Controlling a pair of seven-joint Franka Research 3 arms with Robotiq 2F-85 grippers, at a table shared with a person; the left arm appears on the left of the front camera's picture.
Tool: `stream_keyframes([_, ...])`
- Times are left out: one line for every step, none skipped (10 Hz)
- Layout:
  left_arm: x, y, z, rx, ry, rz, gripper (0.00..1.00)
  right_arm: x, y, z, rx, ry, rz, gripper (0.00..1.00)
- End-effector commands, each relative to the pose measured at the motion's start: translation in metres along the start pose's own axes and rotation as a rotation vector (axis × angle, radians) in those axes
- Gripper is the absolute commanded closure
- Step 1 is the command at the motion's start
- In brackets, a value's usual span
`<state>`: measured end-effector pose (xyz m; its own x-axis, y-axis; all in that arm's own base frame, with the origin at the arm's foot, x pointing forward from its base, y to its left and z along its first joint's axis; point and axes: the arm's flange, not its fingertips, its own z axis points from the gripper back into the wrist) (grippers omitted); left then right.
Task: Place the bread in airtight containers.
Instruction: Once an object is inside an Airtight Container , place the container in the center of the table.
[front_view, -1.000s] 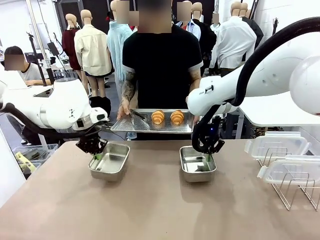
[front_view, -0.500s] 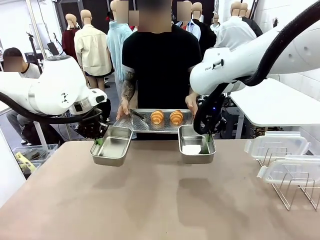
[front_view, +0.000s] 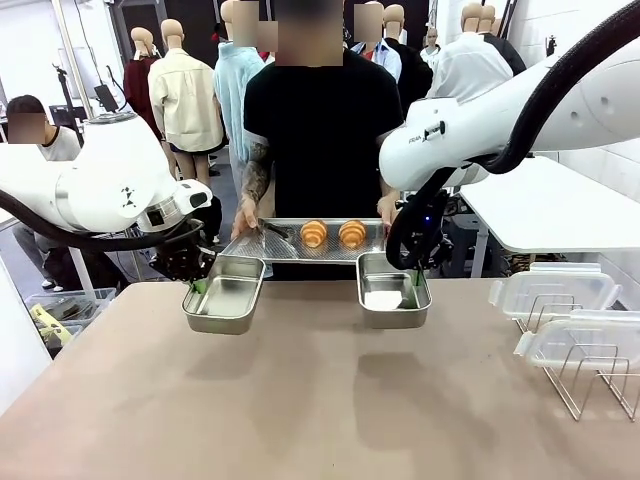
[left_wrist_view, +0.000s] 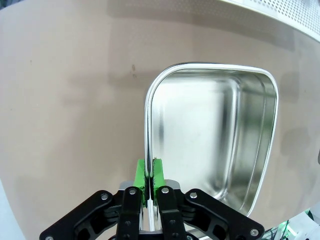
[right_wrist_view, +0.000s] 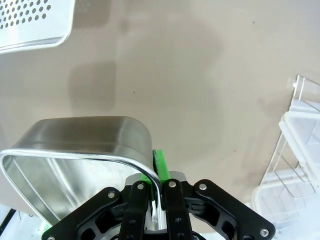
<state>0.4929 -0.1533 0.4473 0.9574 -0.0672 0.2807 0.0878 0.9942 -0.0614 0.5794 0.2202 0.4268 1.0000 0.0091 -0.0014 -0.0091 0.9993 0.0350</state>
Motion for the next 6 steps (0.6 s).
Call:
stream_keyframes([0.0033, 0.0008, 0.0036, 0.015, -0.009, -0.011, 1.0, -0.0036, -0.0008, 0.0031, -0.002, -0.009, -0.001, 1.0])
stream_keyframes([0.0033, 0.0008, 0.0036, 0.015, -0.009, -0.011, 1.0, -0.0036, -0.0008, 0.0031, -0.002, -0.009, -0.001, 1.0])
stream_keyframes([0.0033, 0.0008, 0.0036, 0.015, -0.009, -0.011, 1.0, -0.0036, -0.0008, 0.0031, -0.002, -0.009, -0.001, 1.0])
stream_keyframes([0.0033, 0.0008, 0.0036, 0.015, -0.009, -0.011, 1.0, -0.0036, -0.0008, 0.0031, -0.002, -0.009, -0.001, 1.0])
stream_keyframes([0.0033, 0.0008, 0.0036, 0.015, -0.009, -0.011, 1.0, -0.0036, -0.0008, 0.0031, -0.002, -0.009, -0.001, 1.0])
stream_keyframes([0.0033, 0.0008, 0.0036, 0.015, -0.009, -0.011, 1.0, -0.0036, -0.0008, 0.0031, -0.002, -0.009, -0.001, 1.0])
